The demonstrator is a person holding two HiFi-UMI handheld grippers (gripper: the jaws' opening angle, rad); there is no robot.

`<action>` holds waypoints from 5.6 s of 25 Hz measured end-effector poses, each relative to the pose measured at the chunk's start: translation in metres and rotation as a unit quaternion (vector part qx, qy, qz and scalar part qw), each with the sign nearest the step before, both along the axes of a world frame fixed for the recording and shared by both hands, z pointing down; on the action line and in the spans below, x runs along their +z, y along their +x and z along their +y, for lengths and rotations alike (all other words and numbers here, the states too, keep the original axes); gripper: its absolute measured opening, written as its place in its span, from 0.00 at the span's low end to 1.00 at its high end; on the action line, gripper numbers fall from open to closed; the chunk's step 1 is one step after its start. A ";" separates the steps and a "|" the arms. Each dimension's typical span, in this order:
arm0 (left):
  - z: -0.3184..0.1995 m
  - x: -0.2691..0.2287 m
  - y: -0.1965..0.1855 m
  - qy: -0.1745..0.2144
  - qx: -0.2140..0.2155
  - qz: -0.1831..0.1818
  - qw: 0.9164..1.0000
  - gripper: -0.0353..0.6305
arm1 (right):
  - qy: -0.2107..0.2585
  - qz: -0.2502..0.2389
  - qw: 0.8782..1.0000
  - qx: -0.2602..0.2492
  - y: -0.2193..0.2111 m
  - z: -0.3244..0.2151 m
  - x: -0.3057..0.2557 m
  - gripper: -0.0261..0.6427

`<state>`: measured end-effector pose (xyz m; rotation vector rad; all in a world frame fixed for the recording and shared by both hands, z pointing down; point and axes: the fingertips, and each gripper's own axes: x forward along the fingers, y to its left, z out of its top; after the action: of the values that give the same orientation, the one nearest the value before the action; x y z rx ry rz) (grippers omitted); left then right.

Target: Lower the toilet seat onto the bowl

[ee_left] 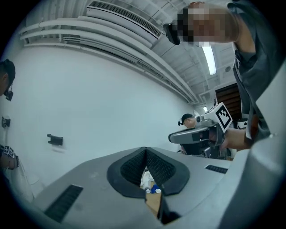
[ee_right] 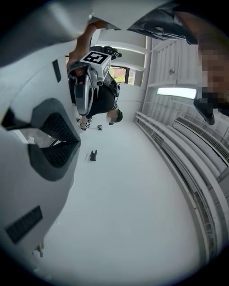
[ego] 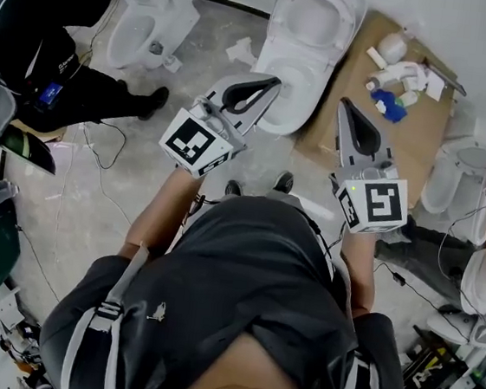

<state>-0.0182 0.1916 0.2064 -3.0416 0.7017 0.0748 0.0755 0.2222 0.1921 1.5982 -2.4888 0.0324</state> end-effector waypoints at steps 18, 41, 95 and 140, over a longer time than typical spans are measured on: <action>-0.080 0.008 0.046 -0.018 -0.022 -0.014 0.999 0.06 | -0.014 -0.011 1.000 -0.025 0.048 -0.088 0.009 0.05; -0.195 0.020 0.005 -0.035 0.065 0.010 0.997 0.06 | -0.038 0.014 0.998 0.056 -0.001 -0.190 0.019 0.05; -0.366 0.084 0.042 -0.115 0.046 -0.036 0.992 0.06 | -0.141 0.035 0.989 -0.009 0.043 -0.433 0.146 0.05; -0.377 0.135 0.017 -0.162 0.065 -0.037 0.984 0.06 | -0.325 0.280 0.904 -0.002 0.111 -0.531 0.343 0.28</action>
<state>-0.0010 -0.1858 0.3418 -3.3755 0.5571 -0.1680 0.1869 -0.3088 0.5353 1.1109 -1.7691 0.3183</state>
